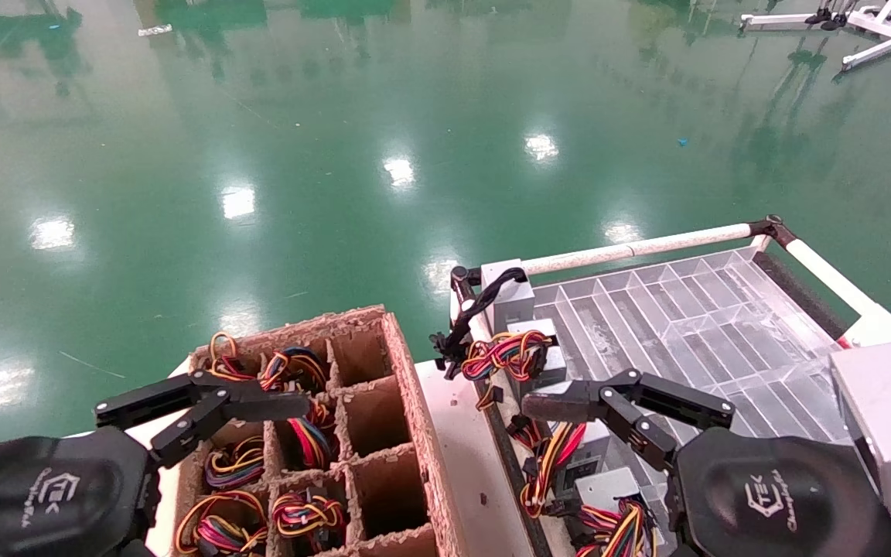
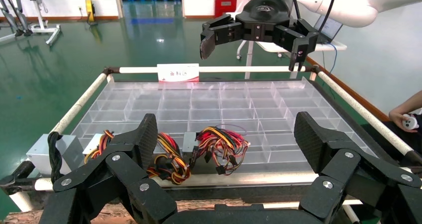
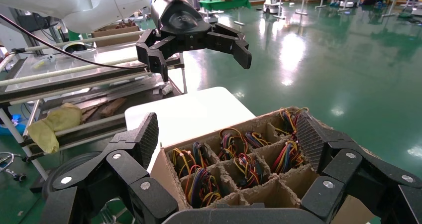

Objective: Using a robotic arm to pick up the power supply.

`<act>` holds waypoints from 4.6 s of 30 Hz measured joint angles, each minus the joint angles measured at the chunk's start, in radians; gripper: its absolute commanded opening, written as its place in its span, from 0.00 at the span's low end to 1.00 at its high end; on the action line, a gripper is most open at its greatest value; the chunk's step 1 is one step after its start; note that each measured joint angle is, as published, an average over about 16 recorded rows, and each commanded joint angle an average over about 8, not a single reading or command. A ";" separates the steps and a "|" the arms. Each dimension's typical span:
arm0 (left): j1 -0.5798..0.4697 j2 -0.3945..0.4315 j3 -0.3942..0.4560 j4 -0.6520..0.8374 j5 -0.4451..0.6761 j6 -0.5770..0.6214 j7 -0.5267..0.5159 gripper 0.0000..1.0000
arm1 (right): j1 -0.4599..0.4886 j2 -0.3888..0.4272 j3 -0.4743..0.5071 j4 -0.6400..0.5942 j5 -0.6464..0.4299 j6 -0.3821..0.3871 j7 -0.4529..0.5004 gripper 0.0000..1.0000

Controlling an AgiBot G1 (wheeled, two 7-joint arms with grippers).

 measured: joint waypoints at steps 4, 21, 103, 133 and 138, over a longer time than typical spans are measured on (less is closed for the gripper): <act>0.000 0.000 0.000 0.000 0.000 0.000 0.000 1.00 | 0.000 0.000 0.000 0.000 0.000 0.000 0.000 1.00; 0.000 0.000 0.000 0.000 0.000 0.000 0.000 0.95 | 0.000 0.000 0.000 0.000 0.000 0.000 0.000 1.00; -0.001 -0.001 0.002 0.001 -0.001 0.000 0.001 1.00 | 0.200 -0.474 -0.367 -0.260 -0.499 0.052 0.071 0.00; -0.001 -0.001 0.003 0.001 -0.002 -0.001 0.002 1.00 | 0.246 -0.581 -0.421 -0.442 -0.560 0.036 0.027 0.00; -0.001 -0.001 0.004 0.001 -0.002 -0.001 0.002 1.00 | 0.241 -0.579 -0.418 -0.451 -0.555 0.034 0.023 0.00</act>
